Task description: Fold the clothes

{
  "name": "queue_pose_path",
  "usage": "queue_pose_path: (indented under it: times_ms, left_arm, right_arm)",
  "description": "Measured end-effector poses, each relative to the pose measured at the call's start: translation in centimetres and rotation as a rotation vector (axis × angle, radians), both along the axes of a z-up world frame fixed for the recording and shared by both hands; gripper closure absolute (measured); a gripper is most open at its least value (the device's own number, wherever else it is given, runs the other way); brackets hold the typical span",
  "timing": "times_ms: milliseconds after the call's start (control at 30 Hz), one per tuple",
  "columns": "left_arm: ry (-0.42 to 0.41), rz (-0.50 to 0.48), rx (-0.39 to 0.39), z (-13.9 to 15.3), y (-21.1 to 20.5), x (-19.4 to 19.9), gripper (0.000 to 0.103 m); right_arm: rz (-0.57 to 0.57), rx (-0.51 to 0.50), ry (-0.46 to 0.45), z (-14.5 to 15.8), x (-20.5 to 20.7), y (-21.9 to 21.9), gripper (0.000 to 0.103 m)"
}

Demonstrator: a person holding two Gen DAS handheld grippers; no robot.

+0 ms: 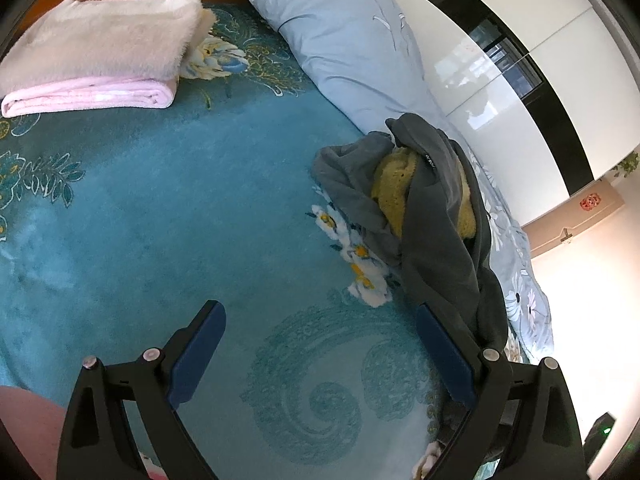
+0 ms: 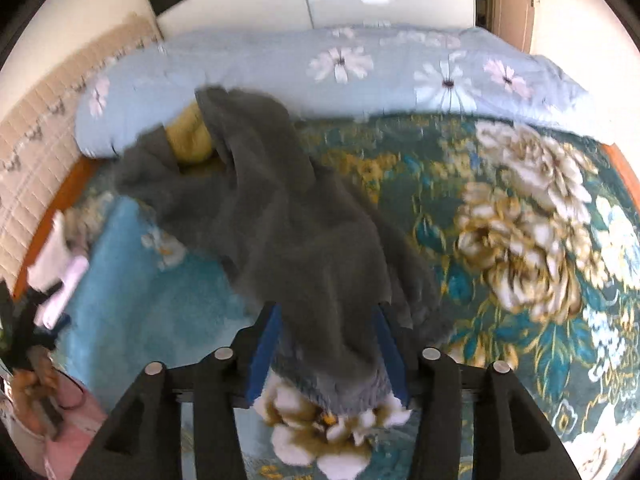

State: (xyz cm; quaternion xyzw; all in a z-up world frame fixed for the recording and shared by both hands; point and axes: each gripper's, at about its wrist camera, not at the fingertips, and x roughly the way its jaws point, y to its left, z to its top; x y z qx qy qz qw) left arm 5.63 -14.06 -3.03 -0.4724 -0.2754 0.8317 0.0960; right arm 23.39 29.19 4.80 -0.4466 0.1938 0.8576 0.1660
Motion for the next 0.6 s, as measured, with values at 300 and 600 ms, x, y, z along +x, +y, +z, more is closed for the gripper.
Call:
queue_pose_path:
  times_ms: [300,600]
  left_arm:
    - [0.005,-0.006,-0.018,0.2,0.2,-0.8,0.007]
    - [-0.005,0.036,-0.008,-0.8,-1.7,-1.8,0.007]
  right_arm:
    - [0.067,-0.147,0.067,-0.8,-16.2,-0.4,0.044]
    - [0.136,-0.047,-0.044,-2.7,-31.5,-4.0,0.044]
